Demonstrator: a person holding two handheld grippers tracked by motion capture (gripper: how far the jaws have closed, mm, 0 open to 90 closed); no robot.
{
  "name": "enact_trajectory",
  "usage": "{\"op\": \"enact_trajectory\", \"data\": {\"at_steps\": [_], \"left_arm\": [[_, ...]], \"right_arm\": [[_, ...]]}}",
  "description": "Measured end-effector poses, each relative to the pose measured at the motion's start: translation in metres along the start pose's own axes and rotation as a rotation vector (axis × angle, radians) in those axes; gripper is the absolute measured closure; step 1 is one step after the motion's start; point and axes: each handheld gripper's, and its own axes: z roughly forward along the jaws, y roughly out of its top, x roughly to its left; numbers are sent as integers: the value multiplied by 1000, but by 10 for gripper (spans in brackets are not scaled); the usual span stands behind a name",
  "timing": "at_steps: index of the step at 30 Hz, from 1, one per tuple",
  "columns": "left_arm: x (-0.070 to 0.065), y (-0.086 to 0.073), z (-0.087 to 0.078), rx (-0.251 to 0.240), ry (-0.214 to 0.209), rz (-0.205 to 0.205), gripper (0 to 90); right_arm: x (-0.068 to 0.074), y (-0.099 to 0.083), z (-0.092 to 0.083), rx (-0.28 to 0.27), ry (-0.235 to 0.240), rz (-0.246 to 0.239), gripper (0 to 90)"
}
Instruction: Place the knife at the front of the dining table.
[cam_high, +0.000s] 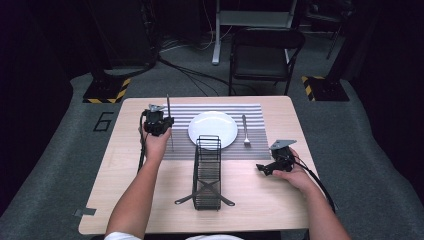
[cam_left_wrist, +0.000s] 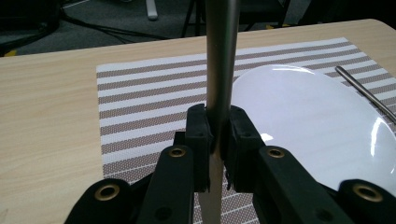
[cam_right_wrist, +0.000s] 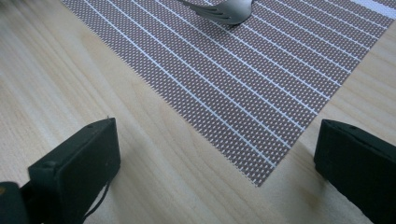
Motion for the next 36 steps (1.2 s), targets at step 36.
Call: {"op": "enact_trajectory", "data": {"at_steps": [36], "left_arm": [[4,3,50,43,72,-84,822]], "right_arm": [[-1,0,0,3,4,-10,0]]}}
